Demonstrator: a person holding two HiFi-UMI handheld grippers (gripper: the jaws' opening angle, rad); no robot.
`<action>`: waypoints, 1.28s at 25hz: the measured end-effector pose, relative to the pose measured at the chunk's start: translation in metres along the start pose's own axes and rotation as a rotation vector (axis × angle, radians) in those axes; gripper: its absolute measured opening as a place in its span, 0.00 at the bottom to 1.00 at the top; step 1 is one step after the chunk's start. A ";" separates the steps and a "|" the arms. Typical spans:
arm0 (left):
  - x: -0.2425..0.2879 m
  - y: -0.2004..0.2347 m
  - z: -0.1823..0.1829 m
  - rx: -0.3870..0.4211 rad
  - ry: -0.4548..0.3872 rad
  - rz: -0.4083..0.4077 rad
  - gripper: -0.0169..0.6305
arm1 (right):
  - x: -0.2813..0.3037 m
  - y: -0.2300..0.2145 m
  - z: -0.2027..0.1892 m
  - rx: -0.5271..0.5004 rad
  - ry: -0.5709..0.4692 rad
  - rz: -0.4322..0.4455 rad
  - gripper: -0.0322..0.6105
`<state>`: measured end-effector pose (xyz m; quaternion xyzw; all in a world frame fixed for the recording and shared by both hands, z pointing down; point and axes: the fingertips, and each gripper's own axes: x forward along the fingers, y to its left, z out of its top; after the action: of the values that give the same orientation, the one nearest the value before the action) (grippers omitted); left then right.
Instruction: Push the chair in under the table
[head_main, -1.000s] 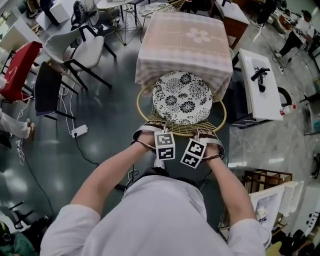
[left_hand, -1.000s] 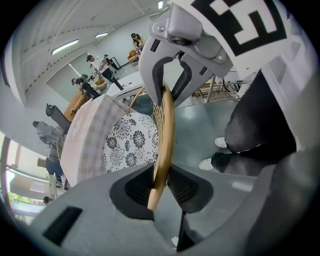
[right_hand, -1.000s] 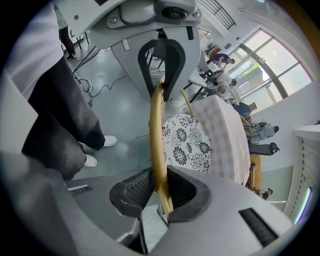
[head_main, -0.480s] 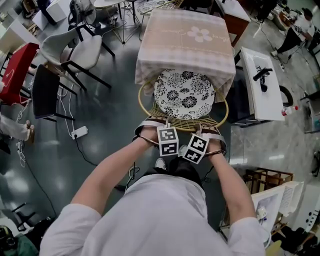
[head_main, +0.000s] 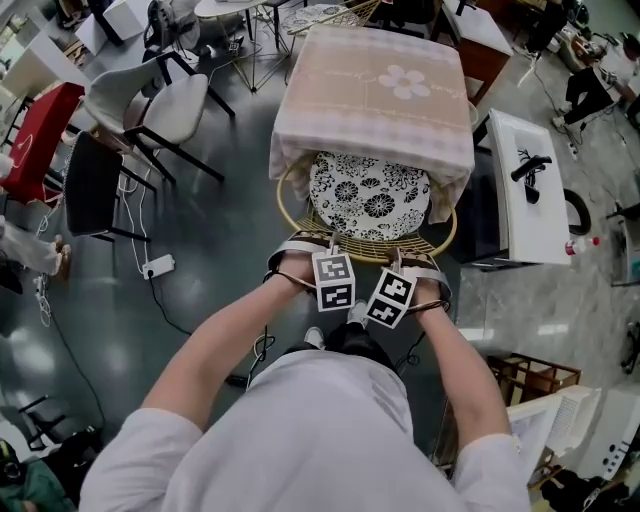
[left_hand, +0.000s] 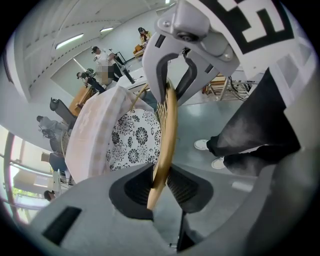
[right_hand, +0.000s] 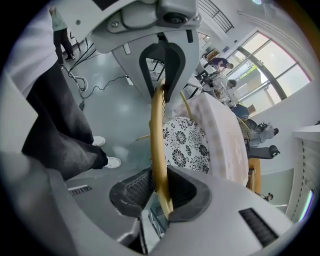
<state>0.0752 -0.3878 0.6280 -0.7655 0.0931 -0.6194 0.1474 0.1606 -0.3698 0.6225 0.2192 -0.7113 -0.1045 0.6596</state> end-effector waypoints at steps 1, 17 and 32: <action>0.001 0.003 0.001 -0.005 0.002 0.000 0.16 | 0.001 -0.003 -0.001 -0.002 -0.004 -0.001 0.13; 0.009 0.018 0.002 -0.029 0.051 -0.019 0.16 | 0.009 -0.018 -0.001 -0.020 -0.093 0.054 0.13; -0.005 0.009 0.002 -0.243 -0.014 -0.019 0.25 | -0.012 -0.016 0.007 0.164 -0.203 0.024 0.21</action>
<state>0.0769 -0.3944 0.6199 -0.7829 0.1594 -0.5994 0.0482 0.1573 -0.3795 0.6043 0.2522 -0.7832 -0.0596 0.5651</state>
